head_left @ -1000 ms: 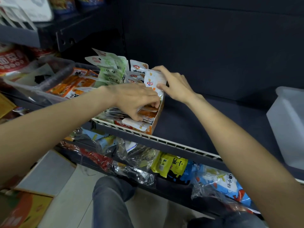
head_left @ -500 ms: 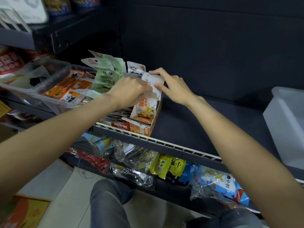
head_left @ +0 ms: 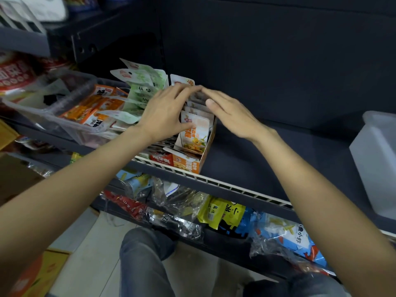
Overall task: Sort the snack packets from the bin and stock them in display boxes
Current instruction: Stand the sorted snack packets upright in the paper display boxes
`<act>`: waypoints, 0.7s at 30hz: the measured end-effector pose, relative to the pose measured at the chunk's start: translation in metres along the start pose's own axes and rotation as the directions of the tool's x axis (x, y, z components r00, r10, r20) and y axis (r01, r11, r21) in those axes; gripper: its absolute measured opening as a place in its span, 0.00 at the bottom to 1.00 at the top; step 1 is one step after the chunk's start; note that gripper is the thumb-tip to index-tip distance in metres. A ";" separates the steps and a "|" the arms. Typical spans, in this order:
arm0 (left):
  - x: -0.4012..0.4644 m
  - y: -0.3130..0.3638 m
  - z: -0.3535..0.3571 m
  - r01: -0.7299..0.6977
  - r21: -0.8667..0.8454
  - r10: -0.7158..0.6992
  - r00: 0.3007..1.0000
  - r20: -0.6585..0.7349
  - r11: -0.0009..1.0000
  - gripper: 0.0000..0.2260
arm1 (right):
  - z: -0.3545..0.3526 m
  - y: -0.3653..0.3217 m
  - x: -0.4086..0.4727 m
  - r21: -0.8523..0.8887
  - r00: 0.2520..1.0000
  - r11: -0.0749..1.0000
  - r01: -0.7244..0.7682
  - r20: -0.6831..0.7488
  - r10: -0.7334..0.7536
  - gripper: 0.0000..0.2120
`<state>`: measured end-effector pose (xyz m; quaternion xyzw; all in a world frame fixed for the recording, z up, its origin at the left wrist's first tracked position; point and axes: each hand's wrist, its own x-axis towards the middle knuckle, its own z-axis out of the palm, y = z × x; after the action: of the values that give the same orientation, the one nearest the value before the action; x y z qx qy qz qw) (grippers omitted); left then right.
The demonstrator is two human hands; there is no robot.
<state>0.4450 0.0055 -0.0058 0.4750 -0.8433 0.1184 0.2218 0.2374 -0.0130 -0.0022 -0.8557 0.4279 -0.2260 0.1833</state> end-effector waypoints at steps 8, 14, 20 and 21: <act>-0.002 -0.003 -0.018 -0.232 -0.172 0.237 0.971 0.009 0.957 0.20 | 0.015 -0.003 0.002 -0.277 0.988 0.956 0.098 -0.089 -0.128 0.34; 0.006 0.000 -0.031 -0.349 -0.233 0.418 0.694 0.587 0.908 0.22 | 0.019 -0.002 0.003 -0.206 0.990 0.977 0.051 -0.121 -0.077 0.33; 0.012 -0.003 -0.027 -0.302 -0.293 0.421 0.656 0.627 0.907 0.15 | 0.017 -0.002 0.001 -0.186 0.992 0.982 0.044 -0.112 -0.065 0.33; 0.008 -0.004 -0.026 -0.316 -0.305 0.438 0.679 0.589 0.899 0.15 | 0.017 -0.002 0.002 -0.186 0.992 0.982 0.041 -0.111 -0.062 0.33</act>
<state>0.4517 0.0080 0.0203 0.2797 -0.9539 -0.0845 -0.0690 0.2487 -0.0112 -0.0147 -0.8652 0.4345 -0.2397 0.0724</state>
